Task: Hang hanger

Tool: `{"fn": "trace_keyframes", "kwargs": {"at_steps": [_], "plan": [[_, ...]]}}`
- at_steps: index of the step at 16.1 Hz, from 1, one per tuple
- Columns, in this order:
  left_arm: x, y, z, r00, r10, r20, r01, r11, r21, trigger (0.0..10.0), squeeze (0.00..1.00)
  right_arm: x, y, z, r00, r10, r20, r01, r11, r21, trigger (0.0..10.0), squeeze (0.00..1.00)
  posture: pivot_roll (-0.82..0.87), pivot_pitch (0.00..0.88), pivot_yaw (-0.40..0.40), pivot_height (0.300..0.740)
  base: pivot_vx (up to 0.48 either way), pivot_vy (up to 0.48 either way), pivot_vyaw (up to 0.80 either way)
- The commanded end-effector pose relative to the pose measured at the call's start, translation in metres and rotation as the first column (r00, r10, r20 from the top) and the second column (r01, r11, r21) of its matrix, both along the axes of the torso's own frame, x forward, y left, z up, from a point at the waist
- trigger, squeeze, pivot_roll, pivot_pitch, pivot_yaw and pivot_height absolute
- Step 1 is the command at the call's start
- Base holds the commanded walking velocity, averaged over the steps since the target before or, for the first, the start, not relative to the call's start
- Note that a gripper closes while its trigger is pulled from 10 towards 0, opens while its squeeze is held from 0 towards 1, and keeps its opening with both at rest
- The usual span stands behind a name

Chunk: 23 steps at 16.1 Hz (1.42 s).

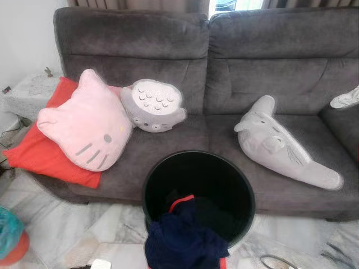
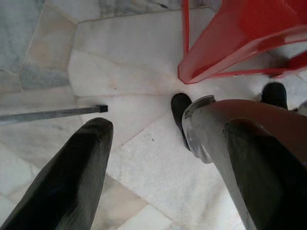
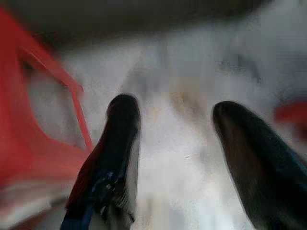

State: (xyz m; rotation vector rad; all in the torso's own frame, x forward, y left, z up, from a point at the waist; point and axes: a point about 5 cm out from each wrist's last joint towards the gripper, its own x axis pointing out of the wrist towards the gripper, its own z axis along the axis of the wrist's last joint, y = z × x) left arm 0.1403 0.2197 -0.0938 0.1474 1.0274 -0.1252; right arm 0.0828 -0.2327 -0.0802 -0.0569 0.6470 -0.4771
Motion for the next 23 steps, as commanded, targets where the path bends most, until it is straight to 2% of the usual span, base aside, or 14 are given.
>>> {"fn": "trace_keyframes", "kwargs": {"at_steps": [1, 2, 3, 4, 6, 7, 8, 12, 13, 16, 18, 20, 22, 23], "plan": [[-0.006, 0.004, -0.002, 1.0, -0.003, -0.029, 0.004, 1.0, 0.013, 10.0, 0.0, -0.008, 0.002, 0.022, 0.984, 0.11, 0.137, -0.079, 0.974, -0.213, 10.0, 0.0, -0.11, 0.0, 0.03, 0.74, 0.0, 0.0, 0.0], [-0.006, 0.004, -0.002, 1.0, -0.003, -0.029, 0.003, 1.0, 0.013, 10.0, 0.0, -0.007, 0.0, 0.028, 0.972, 0.182, 0.15, -0.127, 0.94, -0.315, 10.0, 0.0, -0.11, 0.0, 0.03, 0.74, 0.0, 0.0, 0.0], [-0.006, 0.004, -0.002, 1.0, 0.004, -0.026, -0.004, 1.0, 0.012, 10.0, 0.0, -0.007, 0.017, 0.037, 0.94, 0.264, 0.217, -0.165, 0.906, -0.389, 10.0, 0.0, -0.11, 0.0, 0.023, 0.74, 0.0, 0.0, 0.0], [-0.006, 0.004, -0.002, 1.0, 0.005, -0.026, -0.004, 1.0, 0.012, 10.0, 0.0, -0.003, 0.026, 0.042, 0.929, 0.269, 0.254, -0.158, 0.909, -0.385, 10.0, 0.0, -0.11, 0.0, 0.023, 0.74, 0.0, 0.0, 0.0], [-0.006, 0.003, -0.002, 1.0, 0.007, -0.026, -0.006, 1.0, 0.012, 10.0, 0.0, -0.014, 0.075, 0.038, 0.931, 0.274, 0.243, -0.184, 0.924, -0.336, 10.0, 0.0, -0.11, 0.0, 0.024, 0.74, 0.0, 0.0, 0.0], [-0.006, 0.003, -0.002, 1.0, 0.007, -0.026, -0.007, 1.0, 0.013, 10.0, 0.0, -0.012, 0.056, 0.041, 0.937, 0.247, 0.248, -0.151, 0.924, -0.35, 10.0, 0.0, -0.11, 0.0, 0.023, 0.74, 0.0, 0.0, 0.0], [-0.005, 0.003, -0.002, 1.0, 0.008, -0.026, -0.008, 1.0, 0.014, 10.0, 0.0, 0.002, 0.008, 0.061, 0.939, 0.179, 0.293, -0.062, 0.927, -0.369, 10.0, 0.0, -0.12, 0.0, 0.025, 0.74, 0.0, 0.0, 0.0], [-0.004, 0.004, -0.001, 1.0, 0.008, -0.021, -0.007, 1.0, 0.017, 10.0, 0.0, 0.026, -0.003, 0.105, 0.887, 0.181, 0.425, 0.019, 0.905, -0.424, 10.0, 0.0, -0.13, 0.0, 0.031, 0.74, 0.0, 0.0, 0.0], [-0.004, 0.004, -0.001, 1.0, 0.006, -0.02, -0.006, 1.0, 0.018, 10.0, 0.0, 0.04, -0.016, 0.129, 0.848, 0.184, 0.497, 0.048, 0.907, -0.418, 10.0, 0.0, -0.13, 0.0, 0.03, 0.74, 0.0, 0.0, 0.0], [-0.003, 0.004, -0.001, 1.0, 0.007, -0.02, -0.006, 1.0, 0.019, 10.0, 0.0, 0.061, -0.031, 0.162, 0.804, 0.211, 0.556, 0.067, 0.897, -0.436, 10.0, 0.0, -0.13, 0.0, 0.035, 0.74, 0.0, 0.0, 0.0], [-0.003, 0.004, -0.001, 1.0, 0.007, -0.021, -0.006, 1.0, 0.021, 10.0, 0.0, 0.089, -0.048, 0.183, 0.789, 0.253, 0.56, 0.03, 0.894, -0.447, 10.0, 0.0, -0.12, 0.0, 0.04, 0.74, 0.0, 0.0, 0.0], [-0.002, 0.005, 0.0, 1.0, 0.007, -0.02, -0.007, 1.0, 0.022, 10.0, 0.0, 0.112, -0.054, 0.193, 0.79, 0.321, 0.522, -0.072, 0.895, -0.44, 10.0, 0.0, -0.12, 0.0, 0.045, 0.74, 0.0, 0.0, 0.0], [-0.001, 0.005, 0.0, 1.0, 0.009, -0.017, -0.008, 1.0, 0.024, 10.0, 0.0, 0.144, -0.06, 0.206, 0.796, 0.433, 0.423, -0.184, 0.839, -0.513, 10.0, 0.0, -0.12, 0.0, 0.054, 0.74, 0.0, 0.0, 0.0], [-0.001, 0.005, 0.0, 1.0, 0.007, -0.017, -0.007, 1.0, 0.024, 10.0, 0.0, 0.157, -0.062, 0.21, 0.791, 0.451, 0.414, -0.215, 0.837, -0.503, 10.0, 0.0, -0.11, 0.0, 0.054, 0.74, 0.0, 0.0, 0.0]]}}
